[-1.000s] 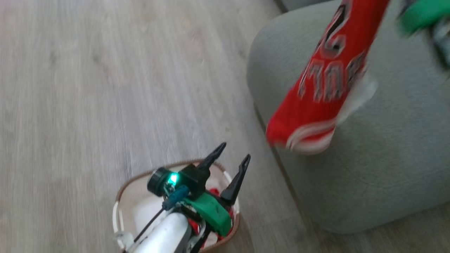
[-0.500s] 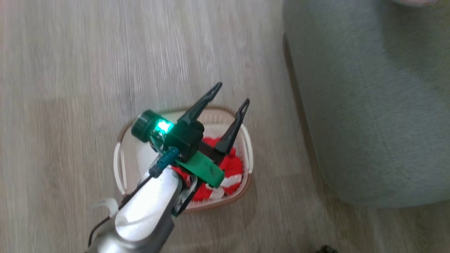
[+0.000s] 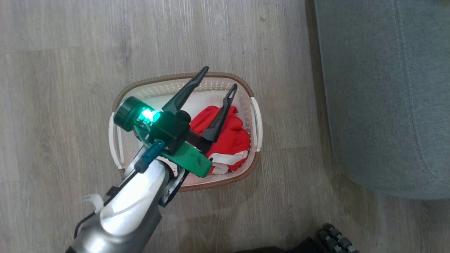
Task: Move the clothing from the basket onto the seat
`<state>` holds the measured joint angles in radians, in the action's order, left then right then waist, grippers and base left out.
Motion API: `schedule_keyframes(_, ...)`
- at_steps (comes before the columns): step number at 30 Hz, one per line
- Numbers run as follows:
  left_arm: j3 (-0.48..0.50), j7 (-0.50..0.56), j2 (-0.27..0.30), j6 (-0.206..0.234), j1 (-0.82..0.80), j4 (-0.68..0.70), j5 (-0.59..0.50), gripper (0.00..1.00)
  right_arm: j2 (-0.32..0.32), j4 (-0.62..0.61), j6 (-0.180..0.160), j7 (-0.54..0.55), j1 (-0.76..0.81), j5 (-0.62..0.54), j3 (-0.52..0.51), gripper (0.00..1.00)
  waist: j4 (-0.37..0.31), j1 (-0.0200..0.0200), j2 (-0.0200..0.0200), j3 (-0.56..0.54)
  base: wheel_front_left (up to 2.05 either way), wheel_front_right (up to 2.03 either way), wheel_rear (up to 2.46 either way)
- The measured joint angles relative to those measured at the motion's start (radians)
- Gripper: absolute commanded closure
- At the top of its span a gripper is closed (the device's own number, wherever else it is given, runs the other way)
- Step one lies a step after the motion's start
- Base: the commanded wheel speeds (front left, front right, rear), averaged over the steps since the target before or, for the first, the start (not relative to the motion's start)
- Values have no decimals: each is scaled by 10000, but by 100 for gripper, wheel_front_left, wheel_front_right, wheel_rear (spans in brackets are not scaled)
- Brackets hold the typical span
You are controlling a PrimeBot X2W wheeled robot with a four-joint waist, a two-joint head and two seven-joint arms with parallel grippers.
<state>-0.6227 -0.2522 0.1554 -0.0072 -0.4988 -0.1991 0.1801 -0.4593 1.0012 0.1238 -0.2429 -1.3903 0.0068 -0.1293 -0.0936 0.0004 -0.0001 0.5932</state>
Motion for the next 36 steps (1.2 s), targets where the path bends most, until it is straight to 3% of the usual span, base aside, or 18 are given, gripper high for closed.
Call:
schedule_keyframes(16, 29, 314, 337, 90, 1, 368, 4, 0, 171, 790, 0, -96, 2602, -1868, -2934, 100, -172, -4, 0, 165, 0, 0, 0)
schedule_keyframes(17, 29, 318, 349, 92, 3, 368, 6, 0, 180, 832, 0, -96, 2663, -2031, -3095, 74, -176, -4, 0, 161, 0, 0, 0)
schedule_keyframes(18, 29, 318, 359, 111, 4, 368, 6, 0, 215, 851, 0, -96, 2730, -2171, -3248, 74, -184, -4, 1, 152, 0, 0, 0)
schedule_keyframes(19, 29, 320, 372, 167, 7, 368, 6, 0, 290, 849, 0, -96, 2798, -2288, -3419, 34, -195, -4, 0, 137, 0, 0, 0)
schedule_keyframes(20, 29, 320, 382, 167, 11, 368, 8, 0, 376, 849, 0, -96, 2861, -2389, -3521, 0, -206, -4, 0, 114, 0, 0, 0)
schedule_keyframes(29, 31, 318, 422, 267, 144, 316, 228, 0, 1022, 754, 0, -94, 3482, -2483, -3630, 0, -333, -4, 0, -296, 0, 0, 0)
schedule_keyframes(36, 111, 207, 362, 355, 384, 130, 531, 0, 1179, -31, 0, -96, 4241, -1609, -2217, 0, -509, -4, 1, -936, 0, 0, 0)
